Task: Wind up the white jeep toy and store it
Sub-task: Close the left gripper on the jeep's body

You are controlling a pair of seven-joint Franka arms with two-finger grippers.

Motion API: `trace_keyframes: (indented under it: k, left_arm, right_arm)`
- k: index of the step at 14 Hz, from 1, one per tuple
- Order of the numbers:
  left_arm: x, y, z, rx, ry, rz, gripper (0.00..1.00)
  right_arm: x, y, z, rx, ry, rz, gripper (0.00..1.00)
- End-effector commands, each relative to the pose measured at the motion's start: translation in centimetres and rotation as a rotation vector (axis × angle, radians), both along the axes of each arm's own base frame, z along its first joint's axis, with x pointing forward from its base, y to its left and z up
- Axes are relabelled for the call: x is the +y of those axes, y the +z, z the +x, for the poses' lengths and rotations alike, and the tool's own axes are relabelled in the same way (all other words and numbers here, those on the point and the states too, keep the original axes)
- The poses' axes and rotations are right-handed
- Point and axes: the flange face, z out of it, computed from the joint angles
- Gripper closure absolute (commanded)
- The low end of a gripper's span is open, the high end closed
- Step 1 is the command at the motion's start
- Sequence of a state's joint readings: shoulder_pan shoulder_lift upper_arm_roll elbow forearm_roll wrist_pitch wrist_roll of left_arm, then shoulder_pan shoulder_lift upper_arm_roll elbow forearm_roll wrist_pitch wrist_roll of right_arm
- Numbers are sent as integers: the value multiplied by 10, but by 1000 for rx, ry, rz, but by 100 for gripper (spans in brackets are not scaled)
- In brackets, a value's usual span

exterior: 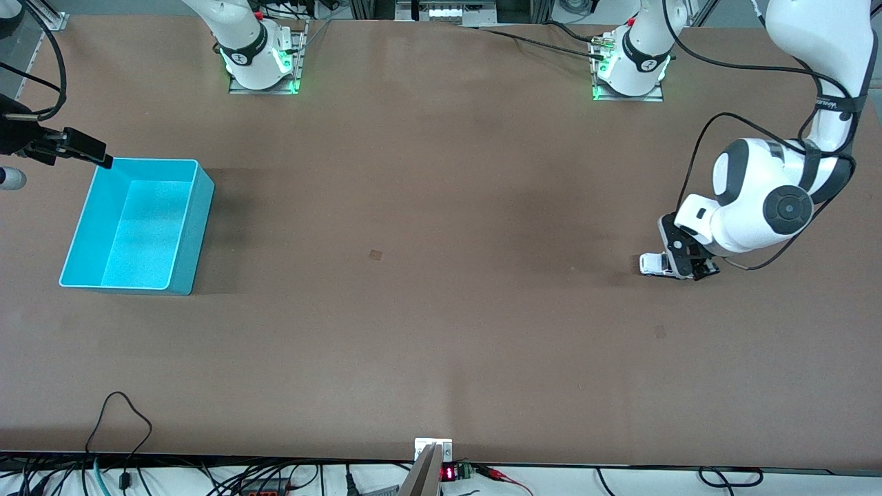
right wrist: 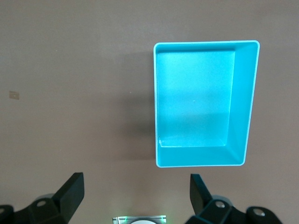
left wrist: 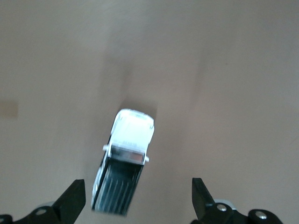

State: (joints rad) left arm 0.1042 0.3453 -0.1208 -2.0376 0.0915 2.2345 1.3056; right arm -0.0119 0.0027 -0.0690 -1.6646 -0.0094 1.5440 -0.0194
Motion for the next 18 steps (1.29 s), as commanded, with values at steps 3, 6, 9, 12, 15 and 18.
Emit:
trace_keyframes:
  k: [3,6,9,12,15,18]
  left_arm:
    - [25,-19,1,-27,-255,-32,0]
    - [40,-29,5,-57,-330,-45,0]
    - [41,-40,5,-65,-328,-49,0]
    - [42,-45,7,-80,-326,-50,0]
    - [41,-56,-3,-55,-326,-56,0]
    - [41,-59,-6,-48,-324,-58,0]
  right_arm:
    - [-1,3,-6,0,14,16,0]
    - [-1,3,-6,1,14,16,0]
    - [0,3,-6,1,16,16,0]
    - [-1,3,-6,3,14,16,0]
    - [0,3,-6,3,16,16,0]
    - [-1,3,-6,4,14,16,0]
